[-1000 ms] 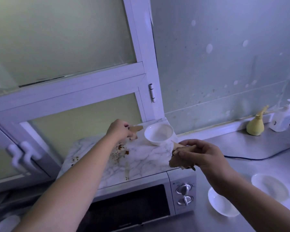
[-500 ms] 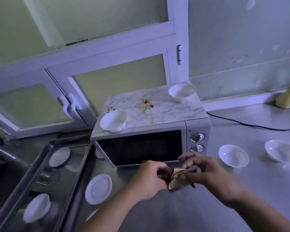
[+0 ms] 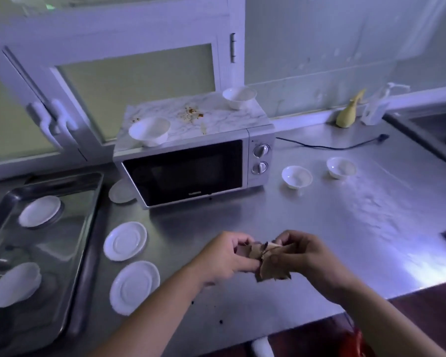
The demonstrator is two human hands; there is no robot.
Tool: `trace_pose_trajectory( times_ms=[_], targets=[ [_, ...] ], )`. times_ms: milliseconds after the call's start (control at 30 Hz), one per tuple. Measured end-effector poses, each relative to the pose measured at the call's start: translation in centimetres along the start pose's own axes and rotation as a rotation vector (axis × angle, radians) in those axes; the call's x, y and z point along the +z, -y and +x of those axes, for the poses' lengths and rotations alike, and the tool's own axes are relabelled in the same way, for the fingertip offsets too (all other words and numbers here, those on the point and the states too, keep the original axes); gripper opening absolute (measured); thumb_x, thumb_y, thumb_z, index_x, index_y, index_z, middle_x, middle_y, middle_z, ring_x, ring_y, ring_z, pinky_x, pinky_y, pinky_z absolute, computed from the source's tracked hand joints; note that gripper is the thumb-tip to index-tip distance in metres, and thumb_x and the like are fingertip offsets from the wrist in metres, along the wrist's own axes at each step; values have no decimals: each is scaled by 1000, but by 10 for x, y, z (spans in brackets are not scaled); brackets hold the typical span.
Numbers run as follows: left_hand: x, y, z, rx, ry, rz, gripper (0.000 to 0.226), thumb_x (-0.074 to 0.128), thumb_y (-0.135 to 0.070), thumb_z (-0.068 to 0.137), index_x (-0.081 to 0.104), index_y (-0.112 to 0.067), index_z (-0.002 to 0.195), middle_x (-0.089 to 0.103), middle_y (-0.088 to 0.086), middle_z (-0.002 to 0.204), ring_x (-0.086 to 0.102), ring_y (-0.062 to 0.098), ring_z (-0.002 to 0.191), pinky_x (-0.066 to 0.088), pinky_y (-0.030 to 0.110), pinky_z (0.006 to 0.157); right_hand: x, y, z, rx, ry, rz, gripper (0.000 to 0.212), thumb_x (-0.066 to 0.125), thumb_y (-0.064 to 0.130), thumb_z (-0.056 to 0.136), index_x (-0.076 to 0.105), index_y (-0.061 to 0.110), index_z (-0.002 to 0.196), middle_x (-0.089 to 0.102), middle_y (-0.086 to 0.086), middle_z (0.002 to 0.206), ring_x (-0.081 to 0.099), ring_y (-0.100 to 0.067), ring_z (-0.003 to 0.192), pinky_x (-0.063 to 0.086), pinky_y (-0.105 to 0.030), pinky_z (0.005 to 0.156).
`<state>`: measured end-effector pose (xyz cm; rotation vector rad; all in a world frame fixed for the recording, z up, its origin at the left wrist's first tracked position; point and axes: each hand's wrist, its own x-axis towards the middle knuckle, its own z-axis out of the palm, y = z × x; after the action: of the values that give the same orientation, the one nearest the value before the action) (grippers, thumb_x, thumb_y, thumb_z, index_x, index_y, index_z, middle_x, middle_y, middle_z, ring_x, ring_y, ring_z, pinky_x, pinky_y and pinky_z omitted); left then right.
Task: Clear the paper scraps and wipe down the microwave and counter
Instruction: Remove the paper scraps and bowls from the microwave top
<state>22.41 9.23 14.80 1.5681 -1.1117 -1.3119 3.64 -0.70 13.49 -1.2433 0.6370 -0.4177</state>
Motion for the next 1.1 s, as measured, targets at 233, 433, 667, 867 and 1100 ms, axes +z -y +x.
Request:
trace_pose_trajectory(
  times_ms=[233,433,667,867,1100],
  targets=[
    [59,39,-33,-93,262,-59,22,71,7,81,77,-7,96,69,-1,75,62,6,70,49,18,69,17,-66,-104,15,-366,138,20,77,-7,72,68,11,76,64,-40,75,58,-34,63,42,-31,51],
    [142,28,-29,-82,423,-83,26,78,7,77,69,-9,95,67,3,77,62,8,64,51,21,60,-5,-86,-191,0,-625,323,27,74,-4,69,57,1,90,62,-39,76,56,-35,60,41,-33,50],
    [240,17,1,-52,595,-96,22,78,-18,82,76,-24,103,76,4,99,70,15,90,58,29,83,-63,-102,-260,-63,-805,544,27,73,0,72,58,7,94,66,-28,86,67,-34,66,48,-34,50],
    [350,44,44,-235,668,94,20,74,-20,87,76,-24,106,77,1,104,70,16,99,54,33,91,-133,-163,-311,37,-1019,705,38,70,-6,80,65,6,116,71,-23,100,67,-39,81,51,-42,65],
    [458,104,91,-556,665,153,18,71,-12,88,75,-11,106,77,8,100,69,17,89,52,34,88,-216,-241,-341,334,-1043,693,23,75,-4,80,71,-2,102,73,-28,98,73,-35,80,60,-37,65]
  ],
)
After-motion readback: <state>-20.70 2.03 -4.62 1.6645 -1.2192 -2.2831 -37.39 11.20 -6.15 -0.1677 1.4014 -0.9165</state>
